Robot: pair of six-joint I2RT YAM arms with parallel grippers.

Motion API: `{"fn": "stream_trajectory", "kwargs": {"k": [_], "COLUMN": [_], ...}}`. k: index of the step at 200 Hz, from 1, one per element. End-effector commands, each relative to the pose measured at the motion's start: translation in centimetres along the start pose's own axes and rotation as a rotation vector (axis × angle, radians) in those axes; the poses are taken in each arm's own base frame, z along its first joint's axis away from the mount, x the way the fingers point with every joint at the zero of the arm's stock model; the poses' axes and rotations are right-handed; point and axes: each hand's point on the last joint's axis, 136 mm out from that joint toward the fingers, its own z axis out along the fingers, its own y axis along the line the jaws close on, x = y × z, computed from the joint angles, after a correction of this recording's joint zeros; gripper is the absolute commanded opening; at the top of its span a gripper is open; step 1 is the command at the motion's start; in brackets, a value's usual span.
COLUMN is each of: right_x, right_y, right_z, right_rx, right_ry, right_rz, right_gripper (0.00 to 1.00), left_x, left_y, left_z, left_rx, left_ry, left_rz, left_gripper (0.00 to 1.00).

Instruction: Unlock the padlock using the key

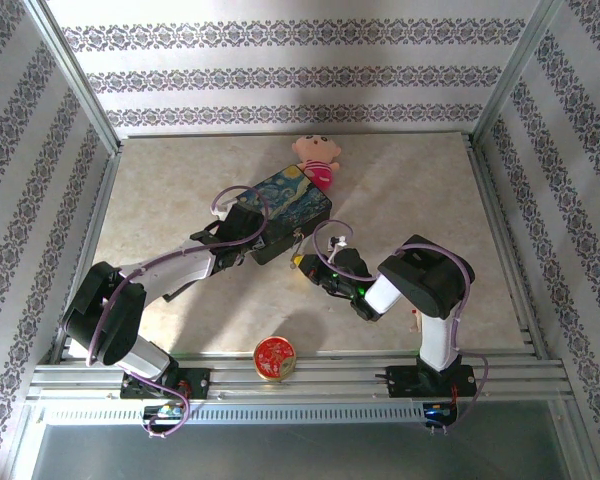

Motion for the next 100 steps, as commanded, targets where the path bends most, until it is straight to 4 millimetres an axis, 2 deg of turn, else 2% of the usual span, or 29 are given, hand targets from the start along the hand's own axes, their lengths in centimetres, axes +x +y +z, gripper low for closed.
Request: {"fn": "stream_trajectory", "kwargs": {"k": [1,100], "right_x": [-0.74,-1.5], "right_y": [1.33,1.68], "right_z": [-0.48,-0.84], "right_rx": [-0.047,-0.051], "right_ry": [-0.053,-0.085], "right_rz": [-0.012,-0.016], "right_gripper": [0.0,0.0], "left_x": [2.13,2.21], "left_y": [4.43,4.7], "left_z": [0.43,0.55], "left_rx": [-0.141,-0.146], "left_ry": [0.073,0.08], "left_rz": [0.022,0.017], "left_gripper": [0.54,0.53]}}
